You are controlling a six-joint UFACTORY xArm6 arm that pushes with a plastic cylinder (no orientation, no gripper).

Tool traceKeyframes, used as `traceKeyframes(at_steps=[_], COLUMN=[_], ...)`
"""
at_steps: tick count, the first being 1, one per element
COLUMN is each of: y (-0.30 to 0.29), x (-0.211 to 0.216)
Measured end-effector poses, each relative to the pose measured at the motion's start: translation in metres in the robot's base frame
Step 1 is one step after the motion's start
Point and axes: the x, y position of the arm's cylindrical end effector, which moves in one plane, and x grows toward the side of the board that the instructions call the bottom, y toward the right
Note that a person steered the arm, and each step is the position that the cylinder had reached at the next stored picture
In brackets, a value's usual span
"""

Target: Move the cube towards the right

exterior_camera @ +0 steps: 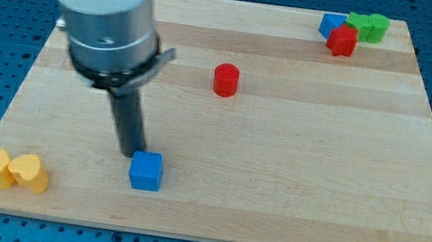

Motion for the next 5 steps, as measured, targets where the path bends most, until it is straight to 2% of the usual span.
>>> traceKeyframes(at_steps=[1, 3, 5], y=[-0.009, 0.047, 0.117], x=[0.018, 0.046, 0.012])
